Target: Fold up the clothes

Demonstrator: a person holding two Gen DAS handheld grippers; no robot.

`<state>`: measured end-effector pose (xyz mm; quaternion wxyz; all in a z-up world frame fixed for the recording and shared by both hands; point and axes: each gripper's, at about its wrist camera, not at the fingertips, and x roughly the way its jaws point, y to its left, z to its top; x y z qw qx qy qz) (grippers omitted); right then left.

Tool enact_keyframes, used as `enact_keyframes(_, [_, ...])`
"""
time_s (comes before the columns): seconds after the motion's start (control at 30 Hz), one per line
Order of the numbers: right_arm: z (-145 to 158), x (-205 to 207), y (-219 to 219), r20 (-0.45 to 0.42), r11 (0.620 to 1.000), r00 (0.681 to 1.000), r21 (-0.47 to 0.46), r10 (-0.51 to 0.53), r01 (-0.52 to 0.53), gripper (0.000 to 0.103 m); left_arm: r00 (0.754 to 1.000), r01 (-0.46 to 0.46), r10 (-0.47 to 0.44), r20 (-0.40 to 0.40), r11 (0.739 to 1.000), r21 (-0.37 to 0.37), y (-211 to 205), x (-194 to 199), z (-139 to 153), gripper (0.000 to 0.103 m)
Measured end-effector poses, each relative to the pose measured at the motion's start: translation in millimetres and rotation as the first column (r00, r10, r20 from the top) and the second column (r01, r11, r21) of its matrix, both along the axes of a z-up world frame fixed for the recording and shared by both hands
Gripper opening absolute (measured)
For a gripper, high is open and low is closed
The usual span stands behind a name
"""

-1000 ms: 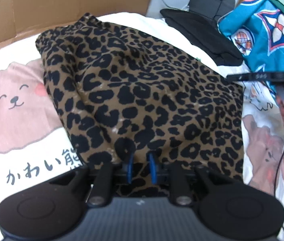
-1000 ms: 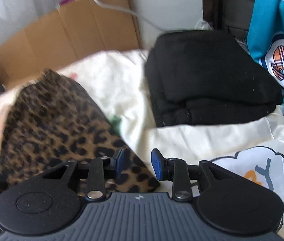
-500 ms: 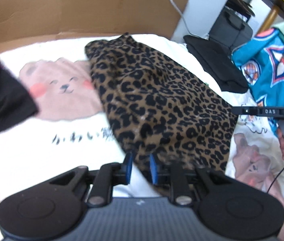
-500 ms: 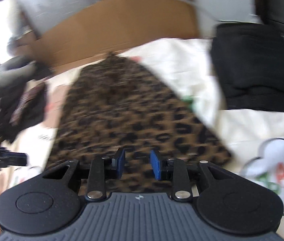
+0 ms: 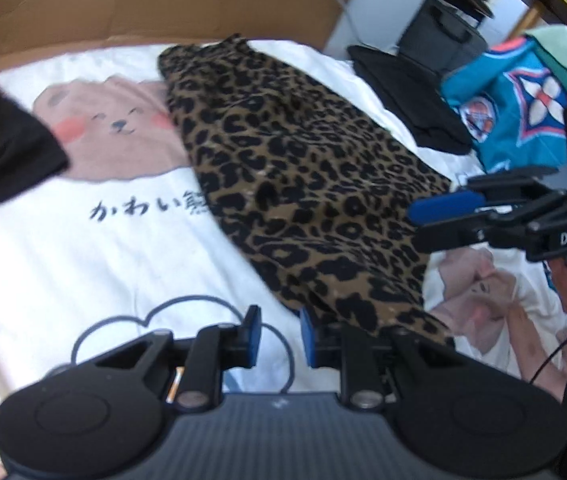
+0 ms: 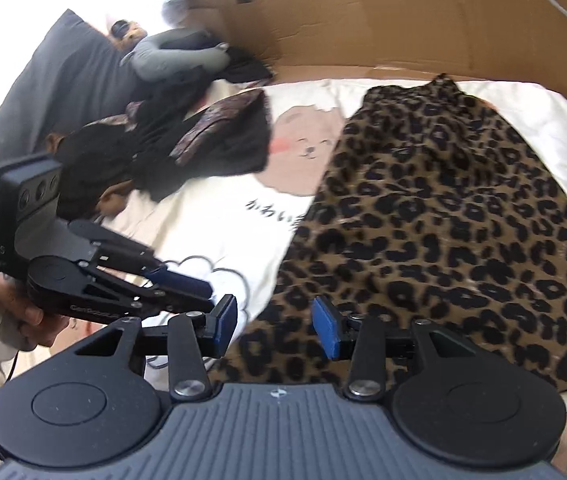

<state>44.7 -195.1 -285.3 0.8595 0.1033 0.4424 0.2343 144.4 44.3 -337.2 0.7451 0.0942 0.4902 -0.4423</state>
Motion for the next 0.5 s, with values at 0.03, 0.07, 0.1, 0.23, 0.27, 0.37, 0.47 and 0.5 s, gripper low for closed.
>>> enact_keyframes(0.03, [1.1, -1.9, 4.5, 0.002, 1.0, 1.0, -0.005, 0.019, -0.019, 0.051, 1.0, 0.001, -0.001, 0.003, 1.0, 0.004, 0.6, -1.7, 1.7, 0.022])
enact_keyframes(0.07, [2.3, -3.8, 8.9, 0.003, 0.999, 0.999, -0.009, 0.039, -0.039, 0.052, 1.0, -0.001, 0.001, -0.006, 1.0, -0.001, 2.3, -3.5, 3.1, 0.022])
enact_keyframes(0.1, [3.4, -5.7, 13.4, 0.005, 0.998, 0.998, -0.014, 0.058, -0.058, 0.057, 1.0, -0.002, 0.002, -0.018, 1.0, -0.007, 4.0, -5.6, 3.7, 0.022])
enact_keyframes(0.23, [7.7, -13.5, 31.3, 0.009, 0.99, 0.991, -0.035, 0.136, -0.136, 0.066, 0.999, 0.008, -0.009, -0.054, 1.0, -0.019, 9.0, -12.4, 2.7, 0.023])
enact_keyframes(0.27, [6.2, -17.2, 36.4, 0.01, 0.986, 0.987, -0.054, 0.158, -0.157, 0.067, 0.998, 0.012, -0.012, -0.057, 1.0, -0.016, 9.4, -13.0, 1.5, 0.024])
enact_keyframes(0.37, [1.1, -29.6, 51.4, 0.014, 0.965, 0.973, -0.125, 0.232, -0.228, 0.069, 0.998, 0.007, -0.007, -0.07, 1.0, -0.01, 10.7, -12.5, -2.2, 0.024])
enact_keyframes(0.47, [-4.2, -38.6, 57.4, 0.02, 0.936, 0.959, -0.227, 0.281, -0.27, 0.068, 0.998, 0.0, -0.001, -0.069, 1.0, -0.012, 10.8, -9.5, -2.2, 0.024])
enact_keyframes(0.5, [-5.3, -38.2, 55.7, 0.02, 0.937, 0.963, -0.239, 0.268, -0.256, 0.068, 0.998, 0.0, -0.001, -0.063, 1.0, -0.015, 10.7, -8.4, -1.2, 0.026])
